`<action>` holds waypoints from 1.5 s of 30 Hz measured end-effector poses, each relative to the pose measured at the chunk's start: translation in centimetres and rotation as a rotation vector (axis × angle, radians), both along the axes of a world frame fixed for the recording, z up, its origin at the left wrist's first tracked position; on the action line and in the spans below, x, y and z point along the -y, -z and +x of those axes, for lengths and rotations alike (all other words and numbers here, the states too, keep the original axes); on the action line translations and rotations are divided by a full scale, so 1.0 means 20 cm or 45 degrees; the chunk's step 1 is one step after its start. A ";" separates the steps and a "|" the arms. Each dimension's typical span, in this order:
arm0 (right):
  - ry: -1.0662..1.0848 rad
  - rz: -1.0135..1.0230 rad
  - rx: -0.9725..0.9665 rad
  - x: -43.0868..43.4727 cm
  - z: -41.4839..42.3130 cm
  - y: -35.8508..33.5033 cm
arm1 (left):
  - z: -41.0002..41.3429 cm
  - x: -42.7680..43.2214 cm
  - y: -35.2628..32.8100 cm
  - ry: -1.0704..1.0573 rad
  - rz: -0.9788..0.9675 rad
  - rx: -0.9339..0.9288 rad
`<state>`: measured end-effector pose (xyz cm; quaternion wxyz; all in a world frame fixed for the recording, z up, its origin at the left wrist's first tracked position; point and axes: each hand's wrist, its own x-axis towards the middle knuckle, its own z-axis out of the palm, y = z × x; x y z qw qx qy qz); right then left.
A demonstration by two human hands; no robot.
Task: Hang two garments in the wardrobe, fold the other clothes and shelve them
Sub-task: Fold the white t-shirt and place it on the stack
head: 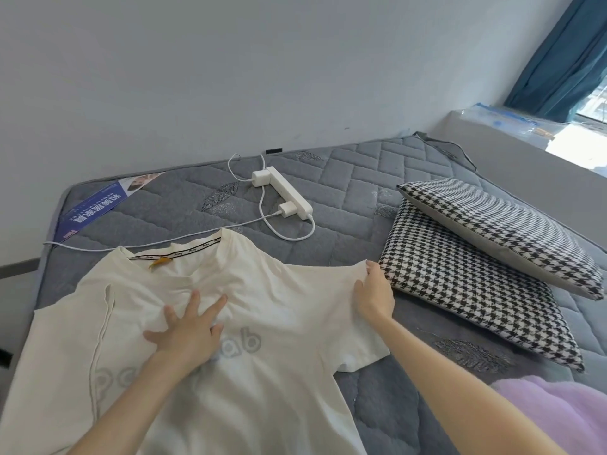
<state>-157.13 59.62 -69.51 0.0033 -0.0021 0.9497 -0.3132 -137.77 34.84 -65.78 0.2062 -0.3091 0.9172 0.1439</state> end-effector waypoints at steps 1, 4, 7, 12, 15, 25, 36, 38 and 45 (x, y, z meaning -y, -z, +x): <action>-0.010 0.022 -0.109 -0.01 0.04 0.02 | 0.00 0.00 0.00 -0.002 -0.003 0.001; 0.023 0.123 -0.228 -0.09 0.15 0.11 | 0.00 0.01 0.01 0.001 -0.003 -0.010; 0.133 0.224 -0.053 -0.17 0.18 0.17 | 0.00 0.00 0.01 -0.001 0.002 -0.014; 0.081 0.136 0.125 -0.17 0.15 0.15 | 0.00 0.00 0.01 -0.007 0.009 -0.018; 0.069 0.101 0.278 -0.15 0.13 0.12 | 0.00 0.00 0.00 -0.007 0.013 -0.020; 0.079 -0.143 0.395 -0.10 0.11 0.03 | 0.01 0.01 -0.01 0.010 0.032 -0.001; 0.094 0.197 0.593 -0.08 0.15 0.04 | 0.03 0.02 0.00 0.020 0.045 -0.021; 0.050 0.084 0.640 -0.12 0.12 0.04 | 0.03 0.02 0.00 0.022 0.040 -0.022; 0.169 -0.462 0.658 -0.17 0.09 0.04 | 0.03 0.01 0.00 0.029 0.031 -0.013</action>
